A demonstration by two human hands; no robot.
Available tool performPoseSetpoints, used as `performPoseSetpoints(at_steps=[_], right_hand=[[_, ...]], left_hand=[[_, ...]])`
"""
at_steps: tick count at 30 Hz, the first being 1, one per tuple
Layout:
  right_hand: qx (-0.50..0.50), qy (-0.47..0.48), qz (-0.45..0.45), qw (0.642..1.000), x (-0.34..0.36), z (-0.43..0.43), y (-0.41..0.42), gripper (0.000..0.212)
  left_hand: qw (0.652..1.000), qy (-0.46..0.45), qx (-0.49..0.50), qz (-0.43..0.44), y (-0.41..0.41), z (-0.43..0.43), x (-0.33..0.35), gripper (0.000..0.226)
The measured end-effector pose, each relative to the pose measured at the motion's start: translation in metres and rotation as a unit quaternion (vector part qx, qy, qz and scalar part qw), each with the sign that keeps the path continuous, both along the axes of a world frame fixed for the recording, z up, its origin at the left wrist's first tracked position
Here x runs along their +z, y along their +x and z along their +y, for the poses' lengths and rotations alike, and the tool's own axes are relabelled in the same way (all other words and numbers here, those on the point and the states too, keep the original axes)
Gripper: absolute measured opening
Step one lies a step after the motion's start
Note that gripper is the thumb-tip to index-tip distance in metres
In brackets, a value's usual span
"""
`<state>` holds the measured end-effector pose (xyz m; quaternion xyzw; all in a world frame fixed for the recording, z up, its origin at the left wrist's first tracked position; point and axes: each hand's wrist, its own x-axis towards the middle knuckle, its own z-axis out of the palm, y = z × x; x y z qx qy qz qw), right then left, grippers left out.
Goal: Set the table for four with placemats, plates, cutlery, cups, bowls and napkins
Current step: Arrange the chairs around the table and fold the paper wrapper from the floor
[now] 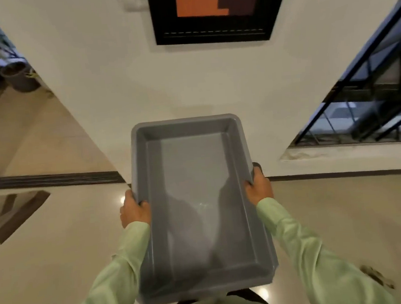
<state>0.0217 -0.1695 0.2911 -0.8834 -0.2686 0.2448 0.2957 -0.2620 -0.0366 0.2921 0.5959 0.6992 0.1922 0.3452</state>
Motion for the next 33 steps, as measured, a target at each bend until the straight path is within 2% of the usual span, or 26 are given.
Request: performPoseSetpoints(at_steps=[4,9,13,17,24,26,33], right_hand=[[-0.067,-0.021,0.002,0.998,-0.014,-0.021,0.053,0.026],[-0.099,-0.046,0.016,0.994,-0.05,-0.04,0.126,0.033],[-0.087,-0.073,0.042,0.993,-0.103,-0.049,0.189,0.036],[-0.07,-0.092,0.075,0.99,-0.172,-0.052,0.235,0.043],[-0.071,-0.07,0.091,0.991,-0.26,-0.041,0.281,0.042],[-0.077,-0.062,0.094,0.991,-0.275,-0.038,0.289,0.042],[-0.057,-0.057,0.113,0.99,-0.297,-0.026,0.301,0.04]], left_hand=[[0.998,-0.028,-0.044,-0.02,0.068,0.005,-0.021,0.037],[0.994,-0.087,-0.044,-0.047,0.152,-0.003,-0.073,0.053],[0.991,-0.119,-0.048,-0.047,0.218,-0.011,-0.132,0.039],[0.988,-0.148,-0.03,-0.04,0.261,-0.014,-0.193,0.045],[0.984,-0.171,-0.05,-0.028,0.297,0.004,-0.289,0.052],[0.983,-0.176,-0.056,-0.021,0.305,0.009,-0.307,0.048],[0.982,-0.182,-0.046,-0.009,0.312,0.012,-0.335,0.052]])
